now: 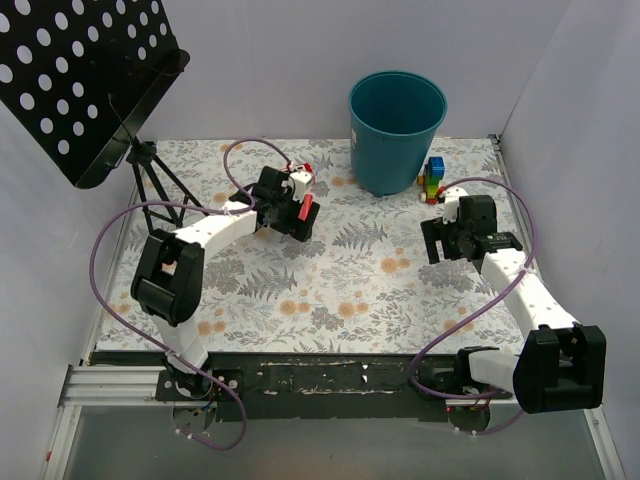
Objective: Put the trash bags into the trash bin
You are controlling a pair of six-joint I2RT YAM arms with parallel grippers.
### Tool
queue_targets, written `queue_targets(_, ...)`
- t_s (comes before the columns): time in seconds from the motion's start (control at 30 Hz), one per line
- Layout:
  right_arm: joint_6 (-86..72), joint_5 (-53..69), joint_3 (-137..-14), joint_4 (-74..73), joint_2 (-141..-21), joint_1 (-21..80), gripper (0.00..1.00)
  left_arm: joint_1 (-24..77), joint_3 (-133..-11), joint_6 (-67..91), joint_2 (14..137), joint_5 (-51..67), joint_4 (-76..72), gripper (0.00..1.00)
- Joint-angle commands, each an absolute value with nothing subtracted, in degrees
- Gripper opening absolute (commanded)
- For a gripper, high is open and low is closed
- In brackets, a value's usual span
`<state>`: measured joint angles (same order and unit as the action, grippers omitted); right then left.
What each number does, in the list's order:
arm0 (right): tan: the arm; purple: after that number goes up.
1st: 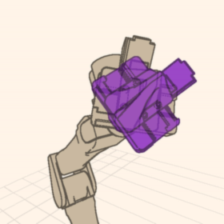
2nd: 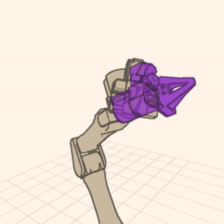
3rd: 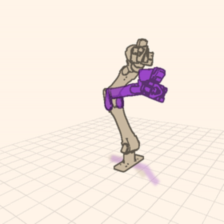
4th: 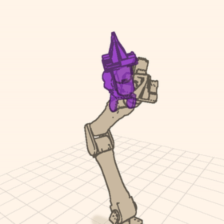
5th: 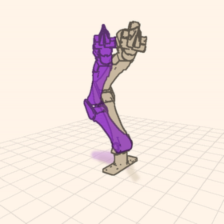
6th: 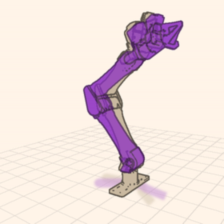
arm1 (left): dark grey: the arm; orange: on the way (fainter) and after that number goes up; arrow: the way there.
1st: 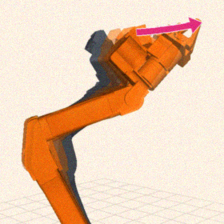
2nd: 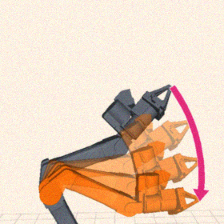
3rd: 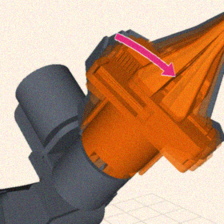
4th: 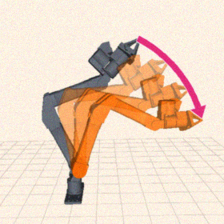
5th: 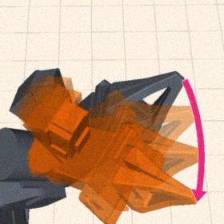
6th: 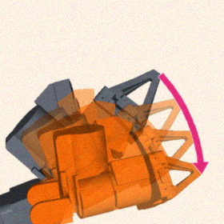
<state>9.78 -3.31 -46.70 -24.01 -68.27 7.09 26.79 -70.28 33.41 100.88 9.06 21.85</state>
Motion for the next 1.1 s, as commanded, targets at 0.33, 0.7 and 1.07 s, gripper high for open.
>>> queue_targets(0.33,13.54,20.12,-56.77,-27.95,-72.33,7.29,0.83,23.55,-89.64,47.99,116.62,10.28,24.52,0.84)
queue_targets(0.7,11.34,20.3,-60.65,-29.09,-75.76,8.0,0.8,22.94,-92.81,48.42,124.36,13.79,23.38,0.49)
queue_targets(1.07,9.32,23.03,-57.92,-27.86,-80.59,11.68,0.78,28.64,-76.31,64.05,115.41,22.05,20.75,0.21)
